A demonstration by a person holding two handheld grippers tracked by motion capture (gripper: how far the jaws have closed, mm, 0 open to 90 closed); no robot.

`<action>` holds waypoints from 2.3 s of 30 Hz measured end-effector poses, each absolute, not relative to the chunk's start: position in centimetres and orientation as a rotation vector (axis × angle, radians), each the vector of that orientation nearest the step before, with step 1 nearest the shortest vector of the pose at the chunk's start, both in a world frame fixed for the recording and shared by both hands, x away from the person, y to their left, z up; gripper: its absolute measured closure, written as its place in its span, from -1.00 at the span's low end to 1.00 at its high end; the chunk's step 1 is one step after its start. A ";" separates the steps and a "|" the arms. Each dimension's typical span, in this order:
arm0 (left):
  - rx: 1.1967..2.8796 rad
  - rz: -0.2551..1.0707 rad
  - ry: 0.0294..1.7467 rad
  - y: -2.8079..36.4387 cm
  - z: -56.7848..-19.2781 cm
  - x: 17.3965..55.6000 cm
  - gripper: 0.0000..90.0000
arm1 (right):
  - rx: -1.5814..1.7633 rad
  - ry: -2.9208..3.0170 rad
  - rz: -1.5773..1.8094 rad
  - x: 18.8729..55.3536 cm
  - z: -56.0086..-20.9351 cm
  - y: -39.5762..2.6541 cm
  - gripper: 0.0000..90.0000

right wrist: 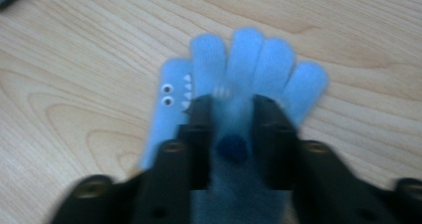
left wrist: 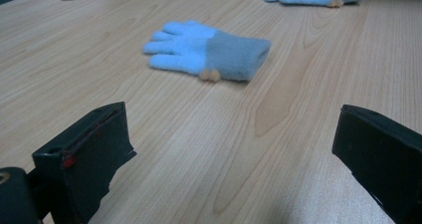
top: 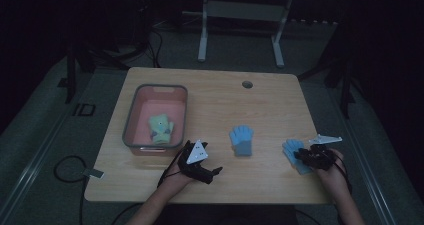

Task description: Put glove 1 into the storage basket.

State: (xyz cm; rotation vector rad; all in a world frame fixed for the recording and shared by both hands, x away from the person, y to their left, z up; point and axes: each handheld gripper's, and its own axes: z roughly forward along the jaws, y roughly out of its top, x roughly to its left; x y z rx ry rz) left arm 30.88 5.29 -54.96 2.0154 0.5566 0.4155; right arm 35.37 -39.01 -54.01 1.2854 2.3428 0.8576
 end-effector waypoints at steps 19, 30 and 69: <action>2.007 0.422 0.559 5.4 -54.8 30.9 -0.97 | 1.478 2.071 0.860 35.9 -49.4 -35.3 0.91; 2.002 0.426 0.563 5.5 -54.8 30.9 -0.97 | 1.540 1.979 0.865 37.5 -48.4 -33.7 0.91; 2.006 0.418 0.554 5.5 -54.8 30.9 -0.97 | 1.310 2.283 0.896 39.2 -52.2 -34.2 0.39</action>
